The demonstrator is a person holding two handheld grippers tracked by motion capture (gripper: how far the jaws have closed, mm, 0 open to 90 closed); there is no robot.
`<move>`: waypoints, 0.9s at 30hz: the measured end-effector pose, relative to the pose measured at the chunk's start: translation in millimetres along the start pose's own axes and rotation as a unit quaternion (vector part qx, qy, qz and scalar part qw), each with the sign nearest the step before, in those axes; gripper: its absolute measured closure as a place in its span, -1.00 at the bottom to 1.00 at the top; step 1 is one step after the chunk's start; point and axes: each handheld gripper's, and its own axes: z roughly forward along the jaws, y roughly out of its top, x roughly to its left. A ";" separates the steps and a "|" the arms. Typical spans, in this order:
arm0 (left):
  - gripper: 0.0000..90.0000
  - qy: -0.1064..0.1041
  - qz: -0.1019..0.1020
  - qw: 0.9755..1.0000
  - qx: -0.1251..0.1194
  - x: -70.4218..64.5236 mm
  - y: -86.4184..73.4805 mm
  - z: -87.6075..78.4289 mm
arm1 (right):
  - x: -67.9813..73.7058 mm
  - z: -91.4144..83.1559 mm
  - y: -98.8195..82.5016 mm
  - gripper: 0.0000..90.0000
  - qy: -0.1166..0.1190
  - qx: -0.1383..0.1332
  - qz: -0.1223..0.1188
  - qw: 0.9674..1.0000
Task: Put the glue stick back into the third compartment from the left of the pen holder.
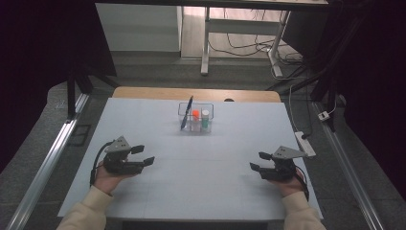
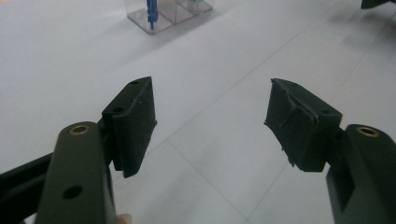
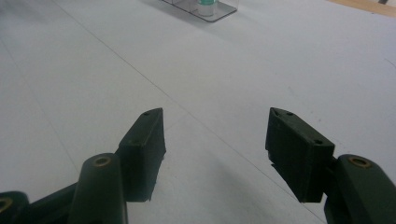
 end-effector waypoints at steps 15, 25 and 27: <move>-0.31 0.011 -0.018 1.000 0.011 -1.5 -25.1 -12.3 | 0.3 1.1 -1.3 -0.18 -0.004 0.006 -0.009 1.000; -0.31 0.008 -0.019 1.000 0.011 0.3 -25.1 -12.0 | 1.2 0.9 -1.0 -0.18 -0.004 0.010 -0.016 1.000; -0.31 0.007 -0.021 1.000 0.008 0.2 -25.7 -13.4 | 1.6 1.4 -1.0 -0.18 -0.006 0.009 -0.018 1.000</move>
